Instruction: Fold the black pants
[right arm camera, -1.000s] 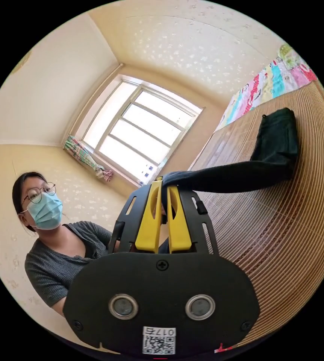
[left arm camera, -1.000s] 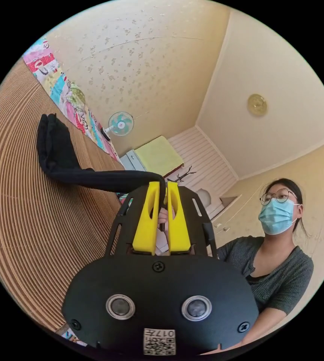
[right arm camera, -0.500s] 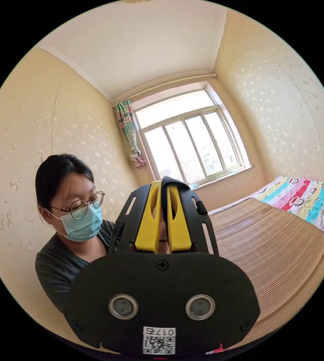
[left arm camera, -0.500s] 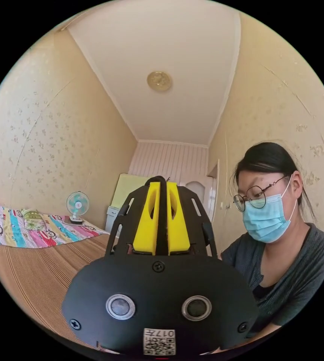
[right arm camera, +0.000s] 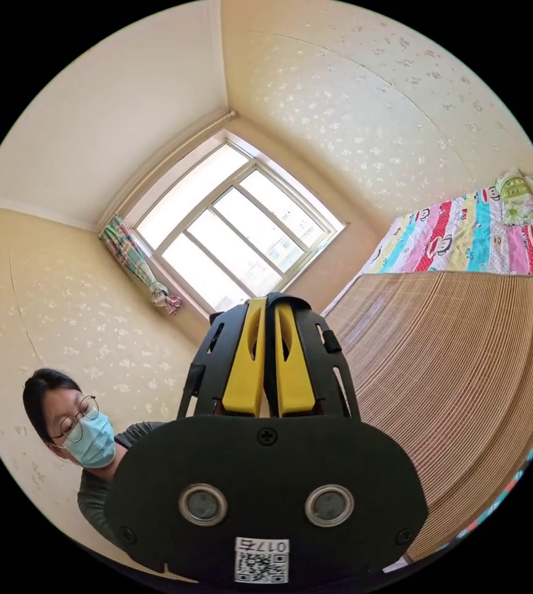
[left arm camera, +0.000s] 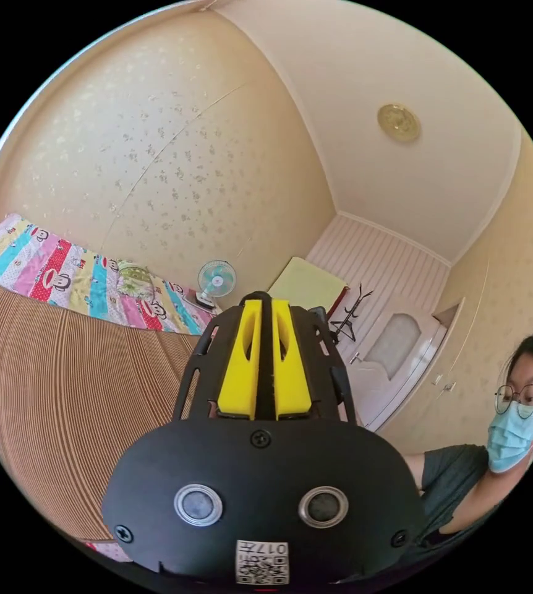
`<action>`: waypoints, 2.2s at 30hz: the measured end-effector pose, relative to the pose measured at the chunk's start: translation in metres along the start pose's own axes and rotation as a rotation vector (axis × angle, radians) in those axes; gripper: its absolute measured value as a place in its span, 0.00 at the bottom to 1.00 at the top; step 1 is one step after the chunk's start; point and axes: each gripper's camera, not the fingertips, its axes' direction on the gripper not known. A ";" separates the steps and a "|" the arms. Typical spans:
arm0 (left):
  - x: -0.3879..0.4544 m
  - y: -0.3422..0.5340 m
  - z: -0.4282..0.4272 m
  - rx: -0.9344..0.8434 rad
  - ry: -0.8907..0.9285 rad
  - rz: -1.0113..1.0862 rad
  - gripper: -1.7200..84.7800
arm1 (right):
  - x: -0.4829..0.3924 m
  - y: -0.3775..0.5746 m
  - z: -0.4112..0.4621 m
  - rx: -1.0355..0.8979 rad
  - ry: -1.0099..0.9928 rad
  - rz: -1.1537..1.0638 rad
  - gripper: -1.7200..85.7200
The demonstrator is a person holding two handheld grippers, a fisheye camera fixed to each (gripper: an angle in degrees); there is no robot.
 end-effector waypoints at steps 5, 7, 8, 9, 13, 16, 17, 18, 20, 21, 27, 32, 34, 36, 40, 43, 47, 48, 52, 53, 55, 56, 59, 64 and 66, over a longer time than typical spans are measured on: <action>-0.063 0.057 0.076 -0.229 -0.224 0.102 0.06 | 0.057 0.035 0.041 -0.113 0.247 0.030 0.04; -0.092 0.100 0.094 -0.308 -0.239 0.091 0.07 | 0.086 0.069 0.056 -0.157 0.264 0.068 0.04; -0.113 0.133 0.103 -0.362 -0.232 0.066 0.07 | 0.106 0.097 0.065 -0.184 0.272 0.088 0.05; -0.123 0.150 0.108 -0.391 -0.228 0.047 0.07 | 0.127 0.128 0.073 -0.205 0.297 0.124 0.05; -0.186 0.268 0.131 -0.595 -0.252 -0.128 0.10 | 0.193 0.223 0.087 -0.284 0.441 0.323 0.06; -0.226 0.305 0.118 -0.558 -0.188 -0.294 0.13 | 0.235 0.279 0.076 -0.223 0.358 0.480 0.08; -0.245 0.304 0.108 -0.488 -0.157 -0.381 0.15 | 0.245 0.289 0.068 -0.146 0.285 0.503 0.09; -0.256 0.301 0.103 -0.446 -0.138 -0.424 0.17 | 0.253 0.291 0.059 -0.073 0.251 0.525 0.09; -0.297 0.277 0.098 -0.316 -0.060 -0.551 0.23 | 0.261 0.280 0.054 -0.008 0.251 0.531 0.12; -0.307 0.269 0.100 -0.303 -0.053 -0.570 0.23 | 0.266 0.265 0.056 0.008 0.267 0.523 0.15; -0.381 0.189 0.192 -0.486 -0.162 -0.610 0.28 | 0.305 0.185 0.111 -0.070 0.222 0.489 0.24; -0.412 0.159 0.228 -0.575 -0.234 -0.568 0.21 | 0.316 0.157 0.169 -0.203 0.402 0.492 0.22; -0.418 0.152 0.219 -0.574 -0.256 -0.547 0.19 | 0.308 0.151 0.189 -0.252 0.473 0.441 0.20; -0.425 0.145 0.199 -0.547 -0.295 -0.542 0.18 | 0.303 0.148 0.218 -0.304 0.472 0.395 0.18; -0.452 0.131 0.109 -0.429 -0.372 -0.602 0.18 | 0.296 0.148 0.270 -0.306 0.379 0.393 0.16; -0.465 0.136 -0.001 -0.222 -0.405 -0.677 0.19 | 0.289 0.150 0.326 -0.290 0.293 0.409 0.15; -0.433 0.177 -0.146 0.176 -0.610 -0.670 0.18 | 0.282 0.148 0.415 -0.277 0.183 0.452 0.13; -0.429 0.184 -0.157 0.202 -0.630 -0.669 0.18 | 0.279 0.146 0.440 -0.291 0.165 0.450 0.13; -0.448 0.192 -0.190 0.141 -0.670 -0.673 0.19 | 0.265 0.142 0.501 -0.363 0.165 0.404 0.11; -0.462 0.188 -0.200 0.138 -0.662 -0.689 0.20 | 0.261 0.142 0.514 -0.375 0.164 0.398 0.11; -0.481 0.180 -0.218 0.168 -0.641 -0.700 0.21 | 0.260 0.144 0.524 -0.372 0.139 0.412 0.10; -0.490 0.173 -0.231 0.197 -0.652 -0.694 0.22 | 0.263 0.147 0.524 -0.356 0.096 0.436 0.10; -0.504 0.149 -0.263 0.261 -0.728 -0.646 0.22 | 0.275 0.155 0.511 -0.307 -0.047 0.487 0.09; -0.560 0.117 -0.257 0.140 -0.550 -0.663 0.22 | 0.265 0.160 0.469 -0.271 -0.094 0.422 0.06; -0.570 0.111 -0.233 0.058 -0.472 -0.689 0.23 | 0.251 0.157 0.435 -0.231 -0.124 0.366 0.05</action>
